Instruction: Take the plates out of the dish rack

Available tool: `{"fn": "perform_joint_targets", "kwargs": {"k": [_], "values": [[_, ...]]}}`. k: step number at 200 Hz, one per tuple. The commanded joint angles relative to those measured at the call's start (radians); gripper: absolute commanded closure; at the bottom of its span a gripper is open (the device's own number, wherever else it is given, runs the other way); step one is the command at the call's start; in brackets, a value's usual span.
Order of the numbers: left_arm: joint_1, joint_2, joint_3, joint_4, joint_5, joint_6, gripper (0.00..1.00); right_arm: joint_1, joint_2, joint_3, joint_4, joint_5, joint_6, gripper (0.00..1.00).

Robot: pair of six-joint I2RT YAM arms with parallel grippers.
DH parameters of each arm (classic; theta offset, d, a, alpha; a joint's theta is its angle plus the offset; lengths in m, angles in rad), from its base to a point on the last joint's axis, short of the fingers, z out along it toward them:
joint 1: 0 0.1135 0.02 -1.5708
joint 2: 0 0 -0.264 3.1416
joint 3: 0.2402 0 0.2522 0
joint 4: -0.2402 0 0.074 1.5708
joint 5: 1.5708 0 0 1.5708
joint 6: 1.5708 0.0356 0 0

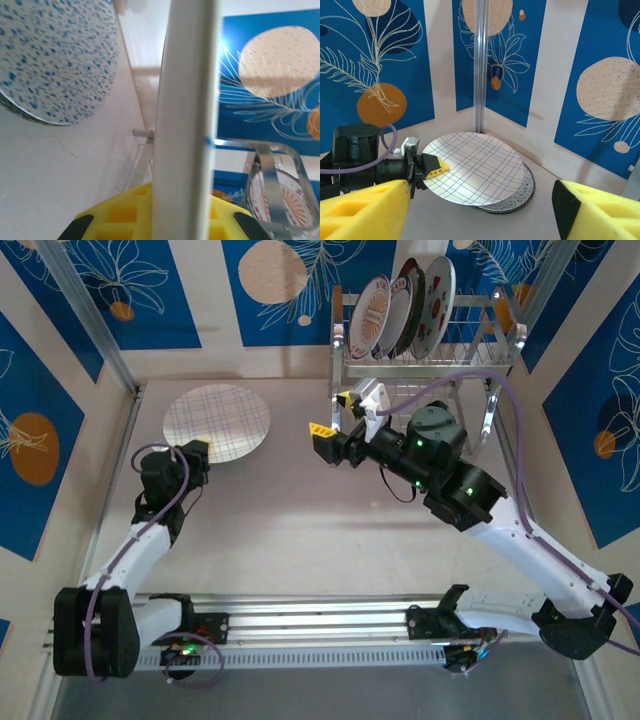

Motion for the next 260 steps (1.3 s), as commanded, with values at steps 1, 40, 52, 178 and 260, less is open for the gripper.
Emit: {"fn": "perform_joint_targets", "kwargs": {"k": [1, 40, 52, 178, 260], "values": [[0.029, 0.038, 0.010, 0.141, 0.015, 0.056, 0.92, 0.008, 0.026, 0.030, 0.038, 0.016, -0.029, 0.24], [0.060, 0.136, 0.042, 0.141, 0.023, 0.114, 0.92, 0.008, 0.038, 0.036, 0.025, -0.006, -0.004, 0.24], [0.067, 0.165, 0.053, 0.138, 0.030, 0.133, 0.92, 0.007, 0.038, 0.034, 0.024, -0.011, -0.002, 0.24], [0.135, 0.451, 0.126, 0.300, 0.107, 0.154, 0.92, -0.001, 0.026, 0.023, 0.006, -0.010, 0.042, 0.24], [0.143, 0.541, 0.175, 0.308, 0.123, 0.159, 0.91, 0.000, 0.024, 0.024, -0.007, -0.006, 0.052, 0.24]]}}
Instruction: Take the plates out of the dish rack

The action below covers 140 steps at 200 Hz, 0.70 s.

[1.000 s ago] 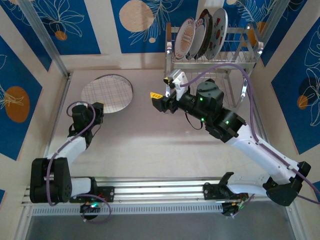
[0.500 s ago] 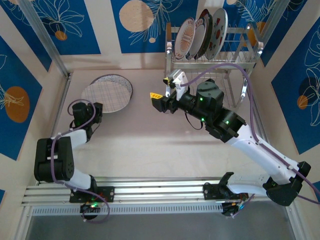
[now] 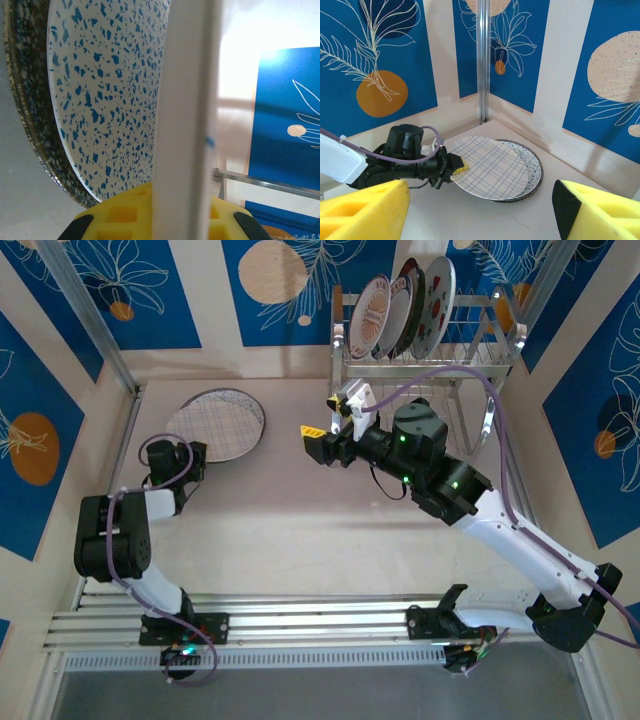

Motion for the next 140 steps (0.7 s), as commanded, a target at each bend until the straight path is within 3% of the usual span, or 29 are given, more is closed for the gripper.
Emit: {"fn": "perform_joint_targets", "kwargs": {"k": [1, 140], "values": [[0.017, 0.018, 0.050, 0.089, 0.032, 0.034, 0.91, 0.001, -0.024, 0.024, 0.004, 0.006, 0.013, 0.24], [0.020, 0.093, 0.106, 0.007, 0.050, 0.049, 0.84, -0.001, -0.023, 0.023, 0.001, 0.002, 0.029, 0.24]]}}
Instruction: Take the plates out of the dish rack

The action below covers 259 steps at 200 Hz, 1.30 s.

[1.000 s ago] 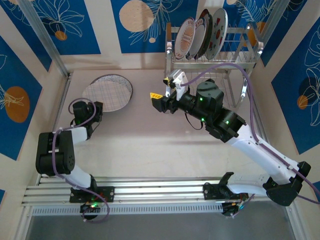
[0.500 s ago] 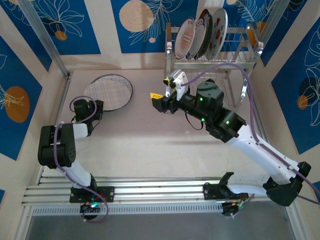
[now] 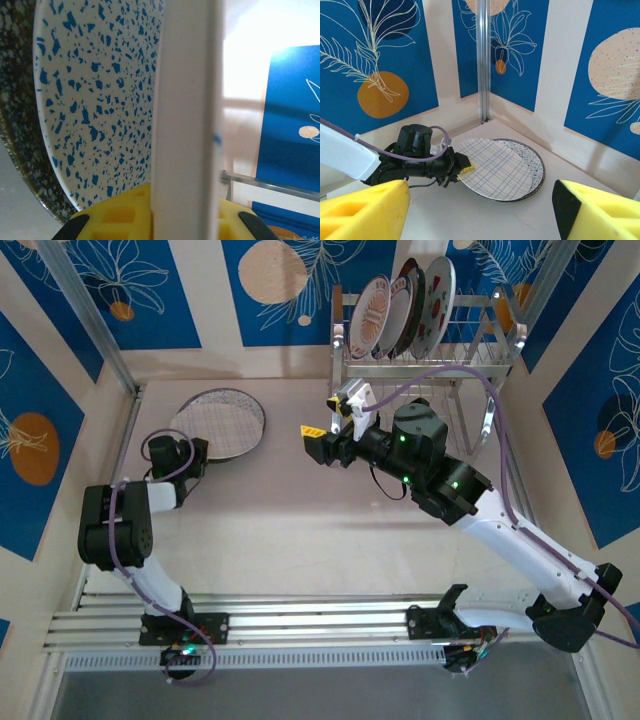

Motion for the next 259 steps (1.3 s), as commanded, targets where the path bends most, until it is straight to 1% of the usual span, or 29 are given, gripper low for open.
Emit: {"fn": "perform_joint_targets", "kwargs": {"k": [1, 28, 67, 110, 175, 259], "values": [[0.015, 0.013, 0.041, 0.016, 0.027, 0.024, 0.84, -0.001, -0.023, 0.023, 0.002, 0.001, 0.015, 0.24], [0.017, 0.016, 0.043, -0.004, 0.027, 0.027, 0.80, 0.000, -0.024, 0.021, -0.002, 0.003, 0.015, 0.24], [0.018, 0.014, 0.065, -0.079, 0.037, 0.046, 0.68, 0.000, -0.026, 0.023, -0.007, 0.005, 0.020, 0.24], [0.023, 0.002, 0.078, -0.149, 0.042, 0.061, 0.57, 0.000, -0.027, 0.024, -0.010, 0.006, 0.021, 0.24], [0.030, -0.015, 0.134, -0.341, 0.052, 0.096, 0.53, 0.001, -0.017, 0.031, -0.021, 0.006, 0.028, 0.24], [0.032, 0.004, 0.221, -0.528, 0.055, 0.127, 0.51, 0.000, -0.019, 0.030, -0.028, 0.015, 0.038, 0.24]]}}
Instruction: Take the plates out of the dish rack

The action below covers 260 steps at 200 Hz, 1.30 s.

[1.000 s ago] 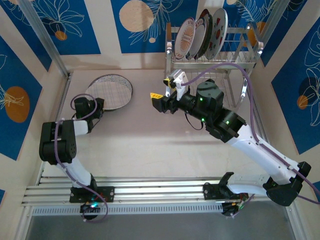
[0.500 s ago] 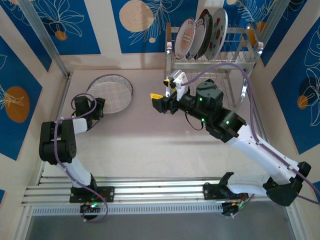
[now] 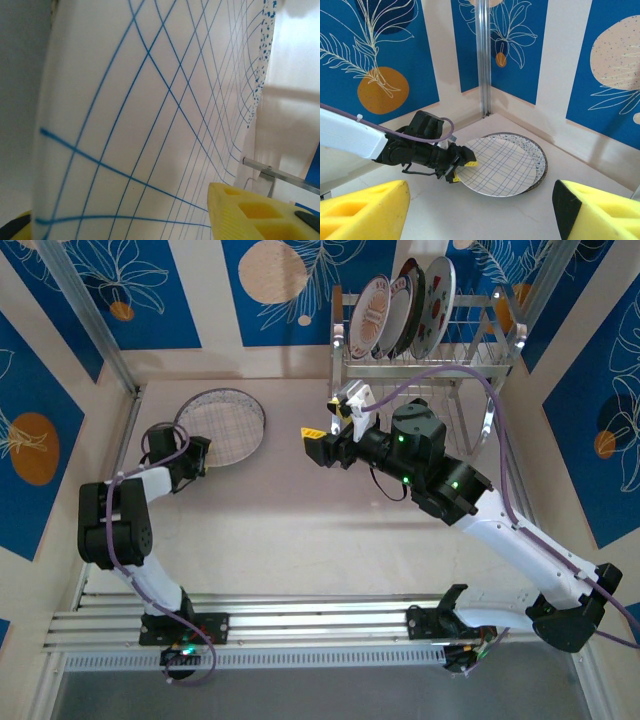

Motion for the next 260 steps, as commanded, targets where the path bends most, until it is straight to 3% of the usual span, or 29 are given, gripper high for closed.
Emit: {"fn": "perform_joint_targets", "kwargs": {"k": [1, 73, 188, 197, 214, 260], "values": [[0.018, -0.003, 0.049, -0.081, 0.019, 0.033, 0.51, 0.001, -0.019, 0.030, -0.001, 0.014, 0.016, 0.24], [0.021, -0.001, 0.110, -0.284, -0.017, 0.069, 0.49, 0.001, -0.026, 0.030, -0.014, 0.020, 0.026, 0.24], [0.011, -0.049, 0.106, -0.343, -0.004, 0.013, 0.48, 0.000, -0.025, 0.031, -0.022, 0.029, 0.031, 0.24], [0.004, -0.070, 0.103, -0.386, -0.011, 0.008, 0.45, 0.001, -0.023, 0.030, -0.019, 0.031, 0.032, 0.24], [-0.002, -0.106, 0.092, -0.460, -0.024, -0.001, 0.32, 0.000, -0.019, 0.030, -0.015, 0.030, 0.034, 0.24], [-0.014, -0.121, 0.041, -0.357, 0.029, -0.109, 0.29, 0.000, 0.000, 0.038, -0.011, 0.021, 0.041, 0.24]]}}
